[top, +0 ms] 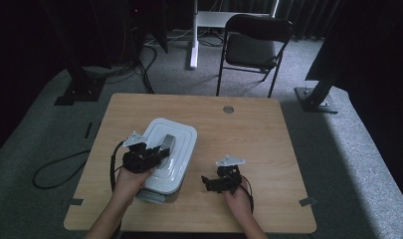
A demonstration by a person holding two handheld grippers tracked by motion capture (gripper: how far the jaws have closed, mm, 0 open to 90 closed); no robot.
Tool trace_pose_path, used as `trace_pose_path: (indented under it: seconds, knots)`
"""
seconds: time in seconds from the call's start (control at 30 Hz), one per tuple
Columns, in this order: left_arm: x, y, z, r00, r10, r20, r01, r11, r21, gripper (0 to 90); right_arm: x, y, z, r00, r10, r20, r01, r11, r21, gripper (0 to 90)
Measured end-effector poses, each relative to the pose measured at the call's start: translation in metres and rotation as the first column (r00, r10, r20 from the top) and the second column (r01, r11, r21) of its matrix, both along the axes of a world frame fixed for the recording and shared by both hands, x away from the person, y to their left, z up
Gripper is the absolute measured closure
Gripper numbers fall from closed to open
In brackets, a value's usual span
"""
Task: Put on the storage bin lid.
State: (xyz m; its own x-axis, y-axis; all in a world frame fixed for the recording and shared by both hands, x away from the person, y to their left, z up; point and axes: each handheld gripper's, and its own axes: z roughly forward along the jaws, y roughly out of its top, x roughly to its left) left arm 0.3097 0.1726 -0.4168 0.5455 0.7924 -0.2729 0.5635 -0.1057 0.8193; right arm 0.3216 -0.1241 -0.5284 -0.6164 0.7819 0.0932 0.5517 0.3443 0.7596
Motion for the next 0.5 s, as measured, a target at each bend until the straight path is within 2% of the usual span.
trace_pose_path:
  seconds: [0.2,0.23,0.33,0.4,0.5]
  knots:
    - [-0.0020,-0.0022,-0.0018,0.9999,0.014,0.006,-0.014,0.9998,0.017,70.4,0.0007,-0.0001,-0.0021,1.0000,-0.004,-0.008,0.004,1.0000,-0.002,12.6]
    - [-0.0018,-0.0027,-0.0027,0.9999,0.017,-0.003,-0.017,0.9998,0.009,70.4,0.0007,-0.0001,-0.0021,1.0000,-0.004,-0.008,0.004,1.0000,-0.002,12.6]
    - [-0.0039,-0.0064,-0.0035,0.9999,0.005,-0.009,-0.005,0.9997,0.022,70.6,0.0004,0.0006,-0.0023,1.0000,-0.003,-0.009,0.003,1.0000,-0.004,12.6]
    - [-0.0057,-0.0074,-0.0033,1.0000,0.008,0.005,-0.008,0.9993,0.036,70.5,0.0006,0.0005,-0.0023,0.9999,-0.002,-0.011,0.002,1.0000,-0.002,12.6]
    - [-0.0055,-0.0041,-0.0064,0.9999,0.017,-0.002,-0.017,0.9994,0.031,70.5,0.0006,-0.0003,-0.0021,1.0000,-0.004,-0.009,0.004,1.0000,0.001,12.6]
